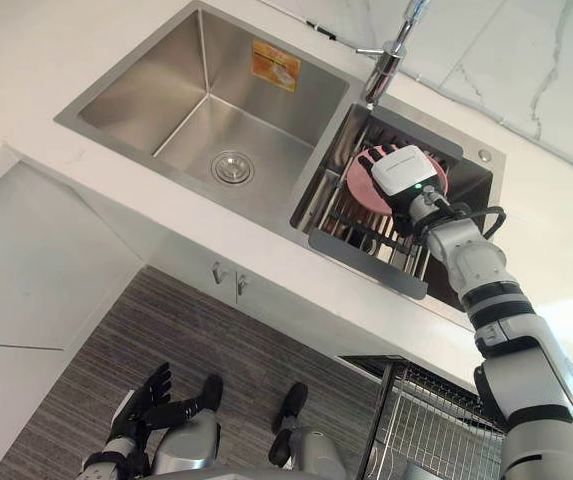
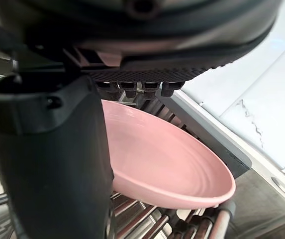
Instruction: Walk over to the sink, pick up the cup, carry it to the dishwasher, place the cup inside the dishwasher, then close the dishwasher door
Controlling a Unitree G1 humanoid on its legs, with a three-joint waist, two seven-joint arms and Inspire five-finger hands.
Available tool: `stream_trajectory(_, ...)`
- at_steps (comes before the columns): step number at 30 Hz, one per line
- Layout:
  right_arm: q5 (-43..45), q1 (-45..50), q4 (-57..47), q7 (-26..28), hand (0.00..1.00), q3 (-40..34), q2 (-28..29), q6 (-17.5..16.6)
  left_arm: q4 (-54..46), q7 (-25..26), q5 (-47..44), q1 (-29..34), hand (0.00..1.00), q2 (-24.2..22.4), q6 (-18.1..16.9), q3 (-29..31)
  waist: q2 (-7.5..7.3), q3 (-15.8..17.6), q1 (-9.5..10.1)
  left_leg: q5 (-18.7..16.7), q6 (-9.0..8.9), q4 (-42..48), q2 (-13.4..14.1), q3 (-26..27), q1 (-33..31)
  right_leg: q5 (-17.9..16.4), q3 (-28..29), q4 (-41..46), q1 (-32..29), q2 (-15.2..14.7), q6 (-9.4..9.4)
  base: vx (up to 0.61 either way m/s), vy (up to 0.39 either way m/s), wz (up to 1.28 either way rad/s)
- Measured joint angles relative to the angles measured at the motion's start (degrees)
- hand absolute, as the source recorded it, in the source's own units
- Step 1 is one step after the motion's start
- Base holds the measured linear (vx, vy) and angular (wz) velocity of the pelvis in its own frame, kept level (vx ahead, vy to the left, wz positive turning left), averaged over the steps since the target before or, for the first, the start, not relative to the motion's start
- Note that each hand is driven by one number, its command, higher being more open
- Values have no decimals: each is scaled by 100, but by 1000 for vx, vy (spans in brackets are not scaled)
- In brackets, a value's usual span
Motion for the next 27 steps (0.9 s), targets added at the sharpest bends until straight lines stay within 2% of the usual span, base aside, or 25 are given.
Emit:
stream_trajectory(13,35,-49,-49,-250,100,56,-1,330,-2,-1,-121,-55,100,-5,6,-21,4,66,13,-5,-4,127,66,263,-148,-22,101,49,-158,-4,-36,-6,13,-3)
stream_trajectory(23,29,-45,-362,-97,100,39,2,482,-10,1,-212,-79,100,-30,13,-26,-3,151,-20,10,-29,131,63,318,-149,-14,145,70,-190,-8,-28,1,10,-2)
stream_trajectory(27,-13,53,-452,-71,100,-30,71,690,-20,14,-216,-80,100,-30,13,-69,-3,151,-15,44,-71,140,60,318,-148,-8,147,83,-190,-6,-21,0,0,0)
